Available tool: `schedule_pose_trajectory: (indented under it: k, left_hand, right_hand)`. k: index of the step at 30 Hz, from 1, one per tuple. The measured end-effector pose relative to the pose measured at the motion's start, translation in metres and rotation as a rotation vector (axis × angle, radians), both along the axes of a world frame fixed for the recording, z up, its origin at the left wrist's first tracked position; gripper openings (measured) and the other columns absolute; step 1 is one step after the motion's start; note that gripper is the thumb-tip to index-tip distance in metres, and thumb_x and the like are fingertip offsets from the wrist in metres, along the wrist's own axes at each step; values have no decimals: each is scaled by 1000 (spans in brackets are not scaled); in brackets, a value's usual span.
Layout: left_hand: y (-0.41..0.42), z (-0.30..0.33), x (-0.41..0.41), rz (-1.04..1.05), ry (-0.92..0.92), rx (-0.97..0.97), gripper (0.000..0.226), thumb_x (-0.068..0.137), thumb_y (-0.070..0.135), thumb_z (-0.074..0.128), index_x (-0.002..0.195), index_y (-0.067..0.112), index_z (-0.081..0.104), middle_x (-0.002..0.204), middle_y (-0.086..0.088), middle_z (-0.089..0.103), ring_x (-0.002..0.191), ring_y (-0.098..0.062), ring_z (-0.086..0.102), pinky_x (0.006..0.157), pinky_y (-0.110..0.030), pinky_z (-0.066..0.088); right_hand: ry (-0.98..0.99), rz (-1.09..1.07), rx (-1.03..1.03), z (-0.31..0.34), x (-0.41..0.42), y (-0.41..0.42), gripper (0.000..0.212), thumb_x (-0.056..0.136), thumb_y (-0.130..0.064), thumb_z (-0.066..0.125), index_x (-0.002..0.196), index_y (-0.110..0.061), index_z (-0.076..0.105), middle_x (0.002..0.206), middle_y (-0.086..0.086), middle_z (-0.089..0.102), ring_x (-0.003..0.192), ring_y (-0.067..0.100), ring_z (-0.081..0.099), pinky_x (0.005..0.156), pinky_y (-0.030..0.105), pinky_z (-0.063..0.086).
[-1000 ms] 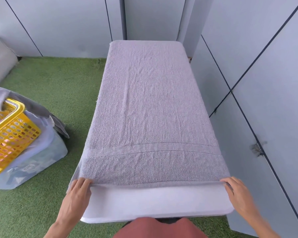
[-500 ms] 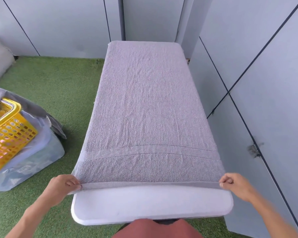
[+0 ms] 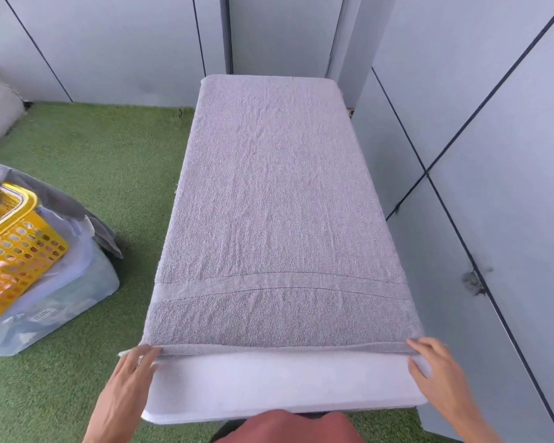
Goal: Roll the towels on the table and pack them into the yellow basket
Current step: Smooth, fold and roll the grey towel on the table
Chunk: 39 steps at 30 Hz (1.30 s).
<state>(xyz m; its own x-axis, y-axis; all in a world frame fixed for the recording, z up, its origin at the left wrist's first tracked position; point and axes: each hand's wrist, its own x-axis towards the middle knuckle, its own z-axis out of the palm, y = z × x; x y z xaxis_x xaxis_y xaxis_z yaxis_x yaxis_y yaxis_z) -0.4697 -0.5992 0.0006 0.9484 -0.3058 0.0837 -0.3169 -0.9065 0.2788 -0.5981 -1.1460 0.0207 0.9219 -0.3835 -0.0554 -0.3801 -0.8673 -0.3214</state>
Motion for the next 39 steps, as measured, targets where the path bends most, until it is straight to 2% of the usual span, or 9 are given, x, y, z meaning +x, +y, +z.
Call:
schedule_pose_trajectory:
  k: [4,9,16,21,26,29,31,35,39]
  left_hand:
    - [-6,7,11,16,18,7,45,65,-6,80,106,6,65,107,-5,58,90,-22,59,66,-38,58]
    - [-11,17,24,-21,-9,53,41,60,-13,80,97,2,69,93,-6,63,80,-22,61,71,-33,55]
    - [11,28,37,41,358,-19,20,86,3,65,89,21,73,86,8,67,76,-11,63,64,-21,46]
    - [7,30,79,175,607,-71,20,80,14,73,73,32,69,77,11,68,73,-4,63,67,-22,51]
    - [-7,30,54,111,273,-3,25,72,1,78,65,21,66,73,7,56,71,-14,53,60,-29,45]
    - [-14,18,19,19,70,8,24,66,-13,76,81,5,71,81,-3,63,73,-24,59,55,-37,54]
    - [-12,4,5,4,-36,-18,20,76,-3,69,96,0,70,94,-10,64,84,-28,60,60,-39,56]
    - [-2,-12,0,-72,-96,-53,33,83,8,53,115,2,59,110,-10,55,98,-25,54,85,-39,47]
    - [-9,2,20,-37,-72,-40,37,75,-10,69,110,3,64,103,-7,62,95,-25,57,77,-42,56]
  right_hand:
    - [-36,48,-44,2,9,-5,32,68,11,76,95,-5,72,94,-7,53,94,11,49,82,20,35]
    - [-6,88,-86,0,19,-13,26,71,16,72,87,-5,71,84,0,64,81,23,62,77,21,36]
    - [324,158,133,24,22,-43,23,85,0,65,84,-22,71,83,-20,63,89,-9,56,77,7,40]
    - [444,-5,287,34,57,-44,24,74,0,71,67,-23,70,60,-3,67,54,-2,59,55,11,42]
    - [228,-132,201,28,49,-25,32,71,2,76,62,-25,60,67,-1,55,64,11,54,58,18,37]
    - [101,-99,112,16,28,-5,24,80,4,68,74,-20,64,73,-6,53,68,17,56,63,27,41]
    - [50,-50,58,6,12,3,19,81,-3,70,90,-20,67,88,-2,56,88,26,58,77,37,47]
    - [69,-6,50,0,-2,-1,43,75,-20,80,112,-27,58,109,-6,52,112,14,41,98,32,37]
    - [64,6,-20,-7,13,-14,33,78,4,71,109,-6,66,105,5,62,101,28,56,90,28,35]
